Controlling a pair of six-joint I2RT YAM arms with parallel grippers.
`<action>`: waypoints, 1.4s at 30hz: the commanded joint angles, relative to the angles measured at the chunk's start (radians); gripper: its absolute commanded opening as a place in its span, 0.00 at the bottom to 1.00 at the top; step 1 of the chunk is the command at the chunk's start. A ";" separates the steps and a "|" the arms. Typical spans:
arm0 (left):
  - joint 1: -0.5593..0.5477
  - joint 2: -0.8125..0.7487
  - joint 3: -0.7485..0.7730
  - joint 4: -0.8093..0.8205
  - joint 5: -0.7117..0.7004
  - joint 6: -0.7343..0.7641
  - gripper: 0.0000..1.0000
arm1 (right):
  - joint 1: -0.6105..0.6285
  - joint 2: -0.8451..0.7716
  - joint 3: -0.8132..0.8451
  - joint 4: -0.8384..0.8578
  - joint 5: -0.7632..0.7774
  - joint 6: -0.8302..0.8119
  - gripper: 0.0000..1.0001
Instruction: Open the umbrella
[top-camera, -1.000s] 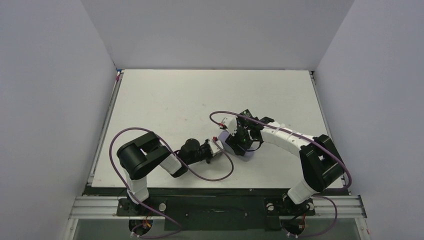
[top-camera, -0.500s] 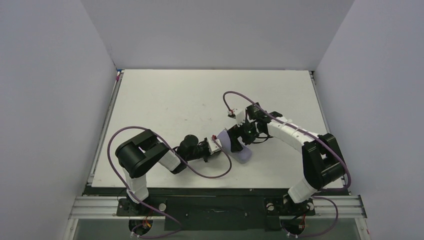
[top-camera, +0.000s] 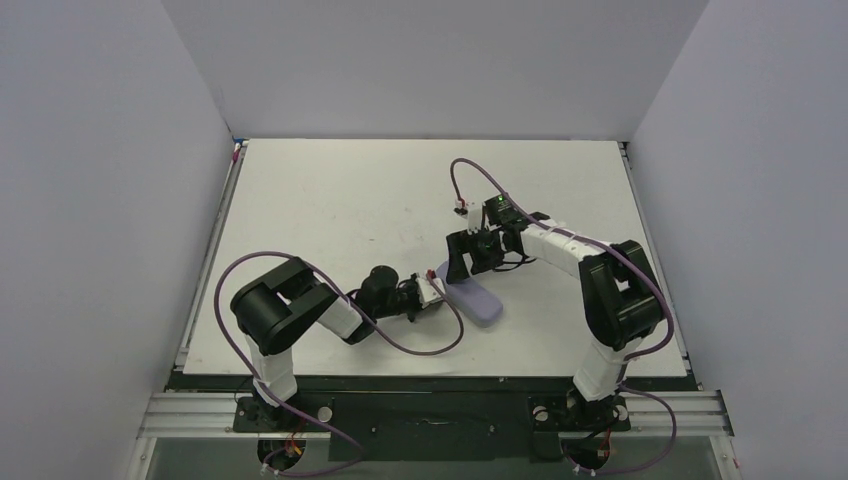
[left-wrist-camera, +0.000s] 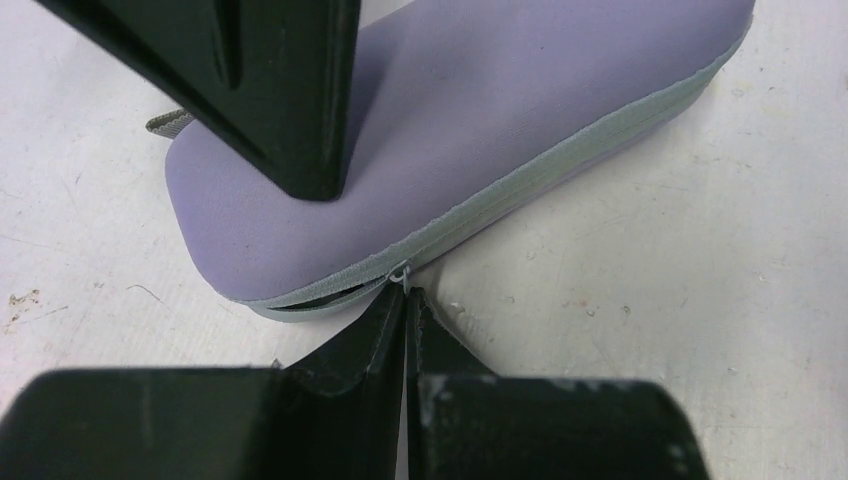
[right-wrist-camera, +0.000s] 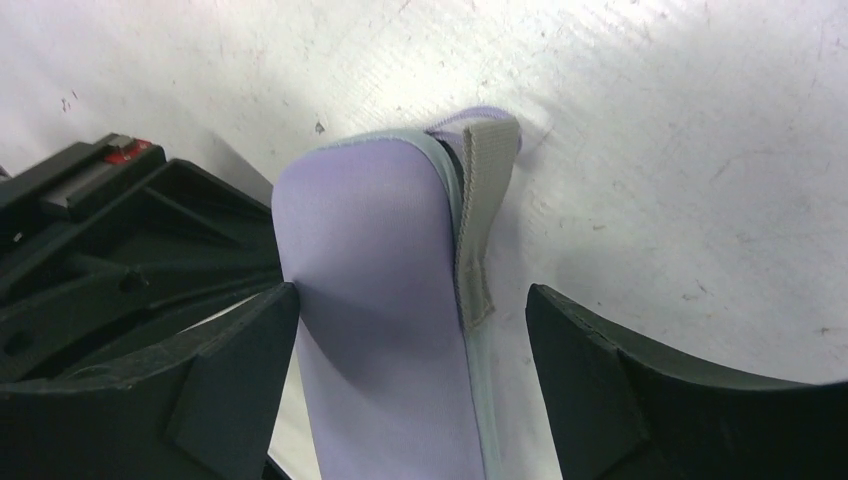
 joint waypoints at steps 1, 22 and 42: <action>0.002 0.016 0.036 -0.022 0.041 0.008 0.00 | -0.001 0.021 0.036 0.102 0.016 0.061 0.77; -0.163 -0.023 0.074 -0.249 0.030 0.060 0.00 | -0.058 0.004 -0.052 0.319 0.198 0.284 0.00; -0.063 -0.009 0.151 -0.354 0.025 0.014 0.00 | -0.193 -0.132 -0.172 0.176 -0.038 0.201 0.80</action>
